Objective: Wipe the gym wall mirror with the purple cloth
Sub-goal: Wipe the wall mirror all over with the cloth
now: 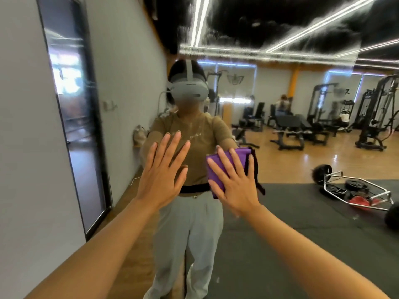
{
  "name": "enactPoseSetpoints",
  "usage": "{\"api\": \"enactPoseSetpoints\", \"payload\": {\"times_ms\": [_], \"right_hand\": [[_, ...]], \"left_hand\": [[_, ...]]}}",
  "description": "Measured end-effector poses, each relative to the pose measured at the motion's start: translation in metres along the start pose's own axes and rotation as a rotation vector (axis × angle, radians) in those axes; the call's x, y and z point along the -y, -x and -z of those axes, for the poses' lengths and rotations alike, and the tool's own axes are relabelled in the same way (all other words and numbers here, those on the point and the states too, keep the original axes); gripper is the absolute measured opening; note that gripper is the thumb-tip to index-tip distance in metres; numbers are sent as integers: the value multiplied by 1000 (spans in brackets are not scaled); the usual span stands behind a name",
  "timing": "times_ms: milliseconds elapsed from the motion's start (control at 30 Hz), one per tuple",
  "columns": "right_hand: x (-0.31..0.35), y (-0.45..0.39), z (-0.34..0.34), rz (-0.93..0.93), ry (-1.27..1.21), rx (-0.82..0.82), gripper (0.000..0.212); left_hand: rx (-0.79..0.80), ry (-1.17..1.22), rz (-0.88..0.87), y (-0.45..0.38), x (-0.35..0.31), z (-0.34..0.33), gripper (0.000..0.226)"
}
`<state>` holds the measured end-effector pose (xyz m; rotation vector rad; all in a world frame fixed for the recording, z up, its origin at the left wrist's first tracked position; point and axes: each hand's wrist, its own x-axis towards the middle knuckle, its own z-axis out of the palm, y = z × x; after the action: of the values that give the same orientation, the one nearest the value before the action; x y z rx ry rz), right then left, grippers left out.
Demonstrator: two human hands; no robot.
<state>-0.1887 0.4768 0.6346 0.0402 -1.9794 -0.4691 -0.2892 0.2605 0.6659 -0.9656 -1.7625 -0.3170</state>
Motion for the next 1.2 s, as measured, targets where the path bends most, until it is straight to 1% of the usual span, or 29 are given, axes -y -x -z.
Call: {"api": "enactPoseSetpoints", "payload": {"times_ms": [67,133,233,300,367,433,500,567,700,767,800,867,933,1000,1067,1100,1133,1200], "right_hand": [[-13,-59,15,-52,2,-80,59],[-25,-110,29,-116,11,-120,59],[-27,-142,37,-204,44,-181,59],[-11,-128,29,-254,23,-213,59],[16,-84,12,-233,-32,-194,59],[45,-22,-10,-119,-46,-122,62],[65,32,-29,7,3,-31,68],[71,56,-40,57,49,23,70],[63,48,-33,118,50,58,66],[53,20,-21,160,15,32,65],[46,-4,-13,150,-1,4,64],[32,-66,6,61,11,-85,61],[18,-128,23,-66,31,-151,60],[11,-166,33,-162,47,-197,60],[18,-170,31,-207,63,-237,59],[25,-159,25,-199,61,-242,59],[36,-141,18,-166,42,-227,59],[60,-91,1,-45,-7,-163,61]], "left_hand": [[6,-8,1,2,5,2,64],[11,-8,24,5,10,4,63],[11,0,51,9,16,6,64],[10,8,48,12,21,7,64],[6,9,45,13,25,7,64],[7,7,52,15,30,8,63],[13,2,51,18,37,9,63],[20,-1,36,21,43,10,62],[12,24,83,25,47,9,63],[2,30,111,28,47,9,63],[1,27,112,30,49,9,63],[-1,24,99,32,53,10,62],[-2,27,87,33,56,10,62],[-5,27,84,33,57,10,63],[-18,38,83,33,57,10,63],[-29,47,88,33,58,11,62],[-38,60,98,31,60,11,62],[-48,82,114,29,66,13,62]]}}
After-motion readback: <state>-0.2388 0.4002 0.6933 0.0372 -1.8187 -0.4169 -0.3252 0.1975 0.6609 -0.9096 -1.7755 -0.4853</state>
